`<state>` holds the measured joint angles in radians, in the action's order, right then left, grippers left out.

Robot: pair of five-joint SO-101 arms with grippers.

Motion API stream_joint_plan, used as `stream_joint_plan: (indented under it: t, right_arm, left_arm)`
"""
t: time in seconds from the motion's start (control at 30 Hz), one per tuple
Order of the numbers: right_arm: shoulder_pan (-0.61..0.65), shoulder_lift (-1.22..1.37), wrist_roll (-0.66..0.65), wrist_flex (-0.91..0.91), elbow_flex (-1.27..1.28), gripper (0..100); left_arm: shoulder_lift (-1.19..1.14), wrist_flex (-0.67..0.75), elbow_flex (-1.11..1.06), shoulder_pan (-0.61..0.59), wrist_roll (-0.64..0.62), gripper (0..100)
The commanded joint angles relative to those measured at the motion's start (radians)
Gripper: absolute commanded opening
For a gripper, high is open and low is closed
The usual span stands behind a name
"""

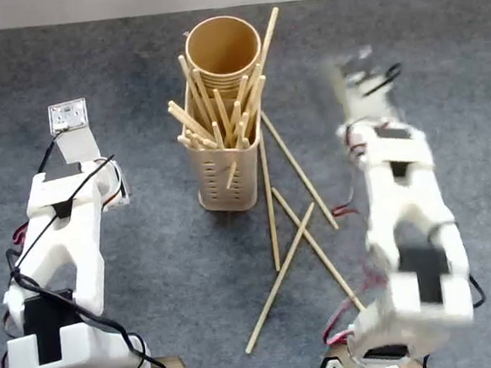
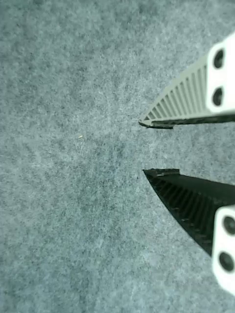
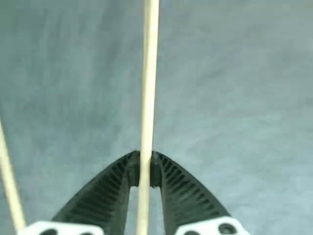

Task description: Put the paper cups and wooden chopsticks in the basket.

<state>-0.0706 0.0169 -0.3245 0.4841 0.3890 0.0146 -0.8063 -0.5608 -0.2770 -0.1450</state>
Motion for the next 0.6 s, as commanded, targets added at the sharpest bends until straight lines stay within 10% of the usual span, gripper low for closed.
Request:
stream_joint_plan:
  t: [0.0,0.27,0.57]
  right_arm:
    - [0.035,-0.404,0.110,0.041,-0.031,0.5]
    - [0.351,-0.924,0.216,-0.059,0.107,0.5]
    - [0.510,-0.909,0.339,-0.481,0.220,0.5]
  left_arm:
    - [0.010,0.009,0.036,0.016,-0.006,17]
    - [0.005,0.009,0.036,0.016,-0.006,17]
    - [0.005,0.014,0.036,0.012,-0.005,17]
